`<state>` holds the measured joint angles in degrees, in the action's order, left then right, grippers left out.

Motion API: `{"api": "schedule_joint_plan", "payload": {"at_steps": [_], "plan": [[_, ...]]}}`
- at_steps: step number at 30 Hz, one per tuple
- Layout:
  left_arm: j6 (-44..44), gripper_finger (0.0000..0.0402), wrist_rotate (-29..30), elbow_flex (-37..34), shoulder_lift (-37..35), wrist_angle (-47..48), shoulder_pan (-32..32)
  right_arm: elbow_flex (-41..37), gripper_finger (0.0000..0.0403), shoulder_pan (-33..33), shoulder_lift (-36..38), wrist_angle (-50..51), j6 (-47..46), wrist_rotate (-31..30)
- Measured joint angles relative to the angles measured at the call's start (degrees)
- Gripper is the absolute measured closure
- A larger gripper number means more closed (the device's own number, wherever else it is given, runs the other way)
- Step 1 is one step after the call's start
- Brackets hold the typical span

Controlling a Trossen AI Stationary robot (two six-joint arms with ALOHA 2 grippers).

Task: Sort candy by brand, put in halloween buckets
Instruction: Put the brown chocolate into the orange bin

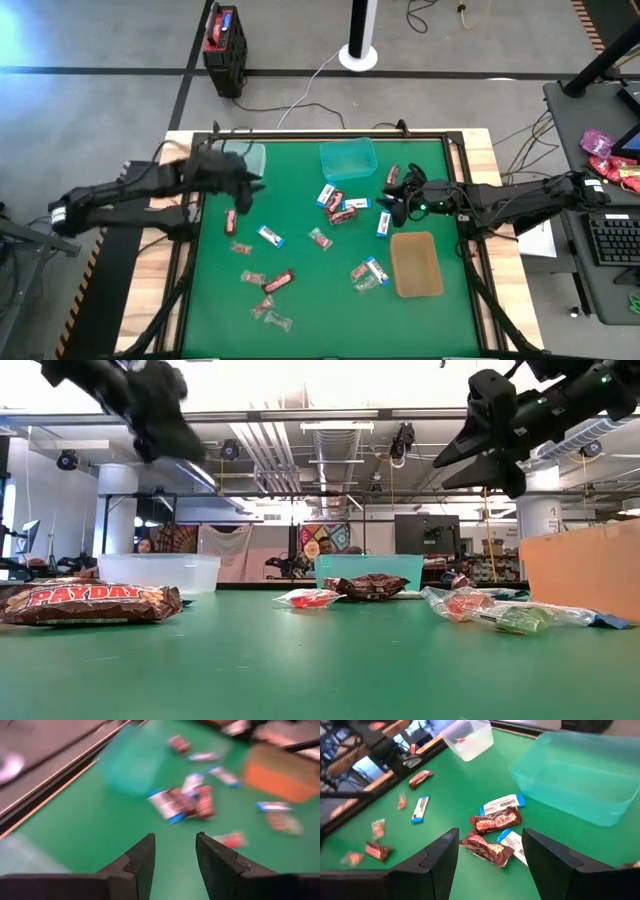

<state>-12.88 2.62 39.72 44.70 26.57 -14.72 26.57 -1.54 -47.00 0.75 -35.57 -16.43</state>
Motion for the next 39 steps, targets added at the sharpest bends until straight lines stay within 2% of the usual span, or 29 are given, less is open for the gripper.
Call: {"api": "schedule_joint_plan", "payload": {"at_steps": [3, 7, 10, 13, 18, 21, 30, 35, 39], "plan": [[-1.8, 0.0278, 7.3, -1.0, -2.2, -2.2, 11.0, 0.9, 0.0193, 0.4, -1.0, -2.8, -2.0, 3.3], [-3.1, 0.0278, 18.4, -1.3, -2.6, -2.4, 22.4, 6.5, 0.0193, 2.2, -5.3, -2.2, -1.0, 6.0], [-2.8, 0.0278, 25.6, -1.3, -1.9, -3.0, 28.4, 13.1, 0.0193, 3.5, -10.4, 2.6, 2.3, 5.9], [-2.7, 0.0278, 29.6, -1.3, -1.3, -3.4, 32.4, 20.7, 0.0193, 5.0, -16.6, 12.2, 9.8, 6.0], [-3.1, 0.0278, 29.7, -1.3, -0.3, -3.6, 35.1, 31.5, 0.0193, 5.7, -27.3, 29.8, 20.7, 6.1], [-3.1, 0.0278, 29.9, -1.3, 0.5, -4.5, 35.3, 36.2, 0.0193, 5.2, -33.0, 34.5, 24.0, 5.9], [-2.7, 0.0278, 30.0, -1.3, 2.9, -7.1, 35.3, 44.6, 0.0193, 1.3, -48.6, 35.5, 33.2, 5.4], [-2.7, 0.0278, 30.0, -1.3, 3.4, -7.3, 35.3, 45.7, 0.0195, -2.5, -53.6, 37.2, 34.8, 6.9], [-2.7, 0.0278, 30.0, -1.3, 3.8, -7.6, 35.3, 45.8, 0.0216, -4.6, -55.6, 37.1, 35.5, 10.7]]}}
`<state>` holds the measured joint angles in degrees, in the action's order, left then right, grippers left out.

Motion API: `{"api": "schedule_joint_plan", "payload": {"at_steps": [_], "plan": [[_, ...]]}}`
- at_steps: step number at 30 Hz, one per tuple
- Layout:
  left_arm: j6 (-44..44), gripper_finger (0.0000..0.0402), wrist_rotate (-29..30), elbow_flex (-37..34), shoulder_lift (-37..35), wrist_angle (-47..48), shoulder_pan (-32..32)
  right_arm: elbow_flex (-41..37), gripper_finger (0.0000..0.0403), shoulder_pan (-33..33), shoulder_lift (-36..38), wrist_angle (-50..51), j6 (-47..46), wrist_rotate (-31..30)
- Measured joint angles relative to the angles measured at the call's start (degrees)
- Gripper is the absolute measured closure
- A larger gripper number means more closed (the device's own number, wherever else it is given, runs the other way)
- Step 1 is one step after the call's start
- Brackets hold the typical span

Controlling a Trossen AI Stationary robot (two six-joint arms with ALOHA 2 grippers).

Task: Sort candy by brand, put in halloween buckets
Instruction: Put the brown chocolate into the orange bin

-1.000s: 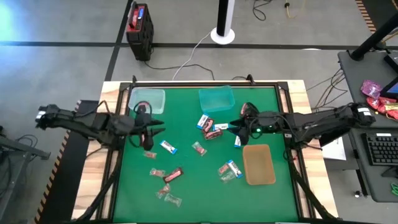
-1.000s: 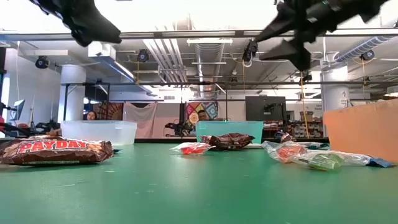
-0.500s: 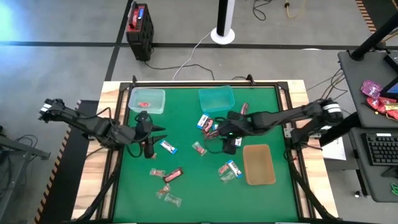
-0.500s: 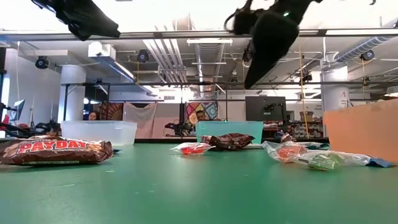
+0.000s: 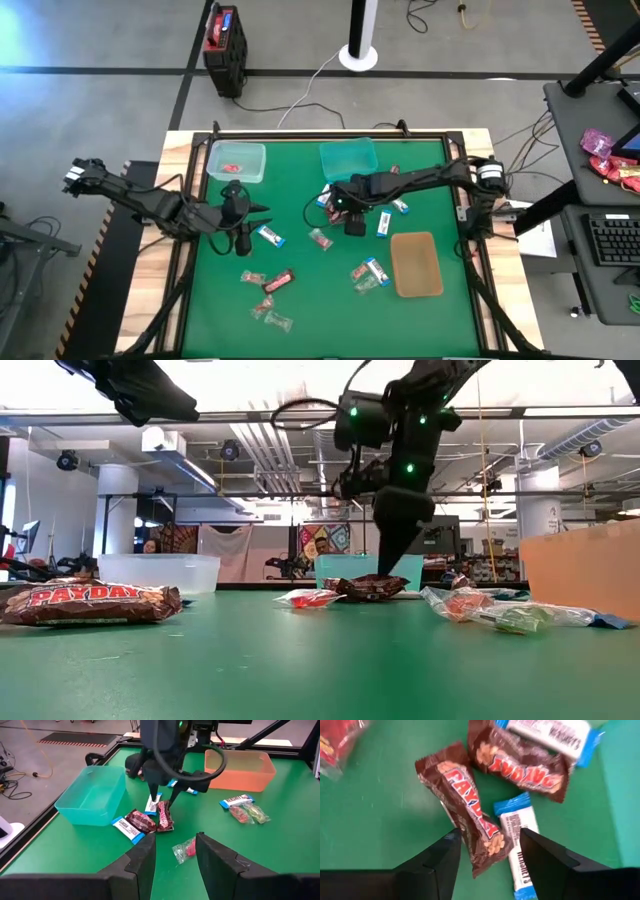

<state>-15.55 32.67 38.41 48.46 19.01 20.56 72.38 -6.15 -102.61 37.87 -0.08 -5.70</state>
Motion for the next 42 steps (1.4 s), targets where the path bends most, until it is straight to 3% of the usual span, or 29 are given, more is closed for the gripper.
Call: {"api": "schedule_joint_plan", "payload": {"at_steps": [12, 20, 28, 37, 42], "plan": [[0.0, 0.0278, 2.9, 0.0, 1.3, -0.6, -0.1, -0.1, 0.0384, -0.5, -1.1, -0.6, 0.7, 2.9], [0.1, 0.0278, 2.9, 0.0, 1.9, -0.6, 0.0, 3.8, 0.0394, 1.5, 5.8, 5.4, -3.9, 3.2], [3.0, 0.0278, 1.9, 0.0, 3.3, -0.5, 0.0, 7.7, 0.0394, 7.9, 17.9, 19.4, -19.4, 14.1], [2.6, 0.0278, 0.3, 0.0, 7.4, -0.6, 0.0, 6.7, 0.0394, 21.9, 24.2, 37.4, -46.2, 14.7], [3.0, 0.0278, -2.6, 0.0, 10.1, -0.6, 0.0, 5.3, 0.0394, 27.0, 23.5, 48.0, -56.8, 8.9]]}}
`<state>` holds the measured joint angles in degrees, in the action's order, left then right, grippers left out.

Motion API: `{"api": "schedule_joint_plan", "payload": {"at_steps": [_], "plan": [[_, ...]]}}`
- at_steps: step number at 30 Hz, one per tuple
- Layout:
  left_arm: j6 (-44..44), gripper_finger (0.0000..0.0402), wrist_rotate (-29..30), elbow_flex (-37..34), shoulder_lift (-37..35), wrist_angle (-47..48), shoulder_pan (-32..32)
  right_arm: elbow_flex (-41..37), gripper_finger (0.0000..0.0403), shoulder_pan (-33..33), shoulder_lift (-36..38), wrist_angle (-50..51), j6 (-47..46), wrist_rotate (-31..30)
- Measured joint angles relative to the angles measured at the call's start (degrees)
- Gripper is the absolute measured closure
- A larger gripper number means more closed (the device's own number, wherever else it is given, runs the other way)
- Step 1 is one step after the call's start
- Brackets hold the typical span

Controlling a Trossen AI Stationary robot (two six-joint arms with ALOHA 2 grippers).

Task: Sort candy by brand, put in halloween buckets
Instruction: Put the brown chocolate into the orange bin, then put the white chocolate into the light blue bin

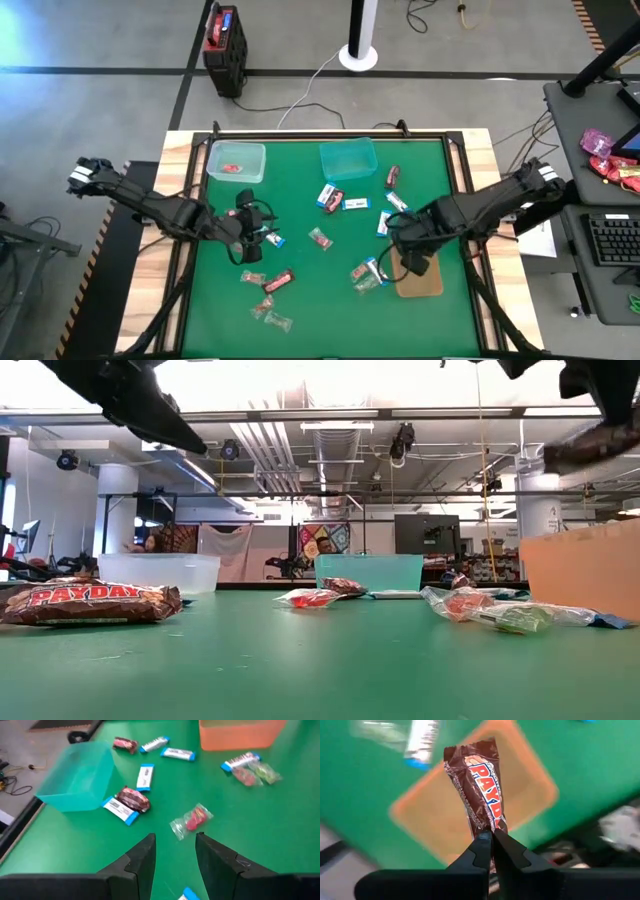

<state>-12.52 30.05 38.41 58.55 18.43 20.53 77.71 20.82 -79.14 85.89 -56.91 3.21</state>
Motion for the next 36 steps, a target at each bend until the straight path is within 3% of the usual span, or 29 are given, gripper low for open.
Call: {"api": "schedule_joint_plan", "payload": {"at_steps": [7, 14, 17, 24, 30, 36], "plan": [[0.4, 0.0278, -3.9, 0.0, 2.2, 0.1, 0.0, -3.9, 0.038, 0.8, -0.2, -0.7, -3.6, -3.3], [2.0, 0.0278, -5.3, 0.0, 2.3, 0.1, 0.0, -6.1, 0.0322, 0.8, -0.4, -0.9, -3.2, -3.8], [3.2, 0.0278, -6.0, 0.0, 2.5, 0.3, 0.0, -6.1, 0.0298, 0.8, 0.1, -3.3, -2.7, -8.4], [7.1, 0.0278, -6.2, -1.0, 6.2, 1.6, 0.0, -7.3, 0.0261, 0.5, 0.7, -25.6, 10.8, -21.7], [8.1, 0.0278, -8.7, -1.5, 10.1, 4.8, -0.6, -11.0, 0.024, -0.9, 0.6, -44.7, 24.7, -22.3], [7.6, 0.0278, -10.1, -2.2, 13.6, 7.5, -1.3, -16.6, 0.022, -2.5, 1.8, -51.9, 27.1, -22.3]]}}
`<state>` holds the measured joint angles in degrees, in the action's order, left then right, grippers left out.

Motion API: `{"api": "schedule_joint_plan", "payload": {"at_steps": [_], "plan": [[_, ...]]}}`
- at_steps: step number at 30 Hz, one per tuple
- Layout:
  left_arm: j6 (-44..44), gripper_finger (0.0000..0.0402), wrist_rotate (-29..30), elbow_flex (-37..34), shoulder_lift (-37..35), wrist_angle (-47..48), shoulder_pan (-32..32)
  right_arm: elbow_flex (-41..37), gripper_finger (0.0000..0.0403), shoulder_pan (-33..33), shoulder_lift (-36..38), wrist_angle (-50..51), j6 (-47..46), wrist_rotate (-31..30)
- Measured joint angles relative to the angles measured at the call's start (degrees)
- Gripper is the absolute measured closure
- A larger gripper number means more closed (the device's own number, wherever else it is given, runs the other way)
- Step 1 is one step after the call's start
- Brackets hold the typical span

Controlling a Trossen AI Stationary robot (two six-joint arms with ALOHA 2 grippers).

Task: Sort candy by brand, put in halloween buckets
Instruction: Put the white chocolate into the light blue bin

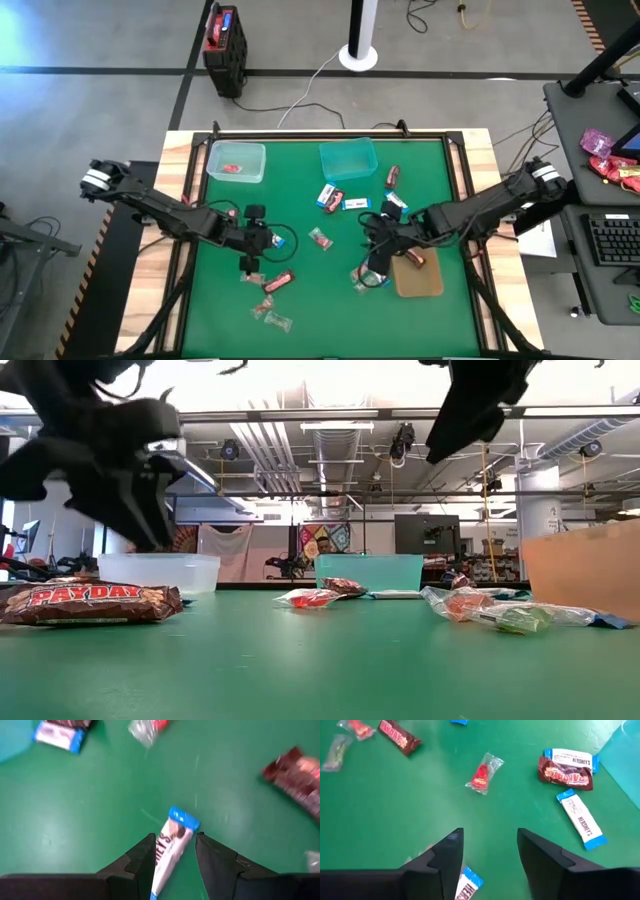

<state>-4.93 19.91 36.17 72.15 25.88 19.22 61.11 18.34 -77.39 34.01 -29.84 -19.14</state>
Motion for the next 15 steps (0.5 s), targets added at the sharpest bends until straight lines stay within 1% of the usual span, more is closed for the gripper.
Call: {"api": "schedule_joint_plan", "payload": {"at_steps": [4, 9, 11, 13, 15], "plan": [[1.1, 0.0278, -0.2, -0.3, 2.2, 1.1, -0.2, -5.1, 0.0204, -1.5, 1.0, -6.2, 0.5, 0.0], [5.9, 0.0275, -3.7, -0.3, 3.4, 2.1, -2.6, -10.3, 0.0184, -2.5, 3.0, -16.1, 2.1, 0.0], [8.3, 0.0267, -5.5, -0.3, 3.8, 2.1, -4.1, -11.8, 0.0178, -2.8, 3.3, -20.1, 3.1, 0.0], [11.0, 0.0256, -7.1, -0.4, 4.1, 2.1, -5.6, -12.4, 0.0172, -3.0, 3.5, -21.9, 3.8, 0.0], [13.9, 0.0244, -7.5, -0.5, 4.8, 2.0, -6.9, -12.4, 0.0167, -2.9, 3.6, -22.8, 3.9, 0.0]]}}
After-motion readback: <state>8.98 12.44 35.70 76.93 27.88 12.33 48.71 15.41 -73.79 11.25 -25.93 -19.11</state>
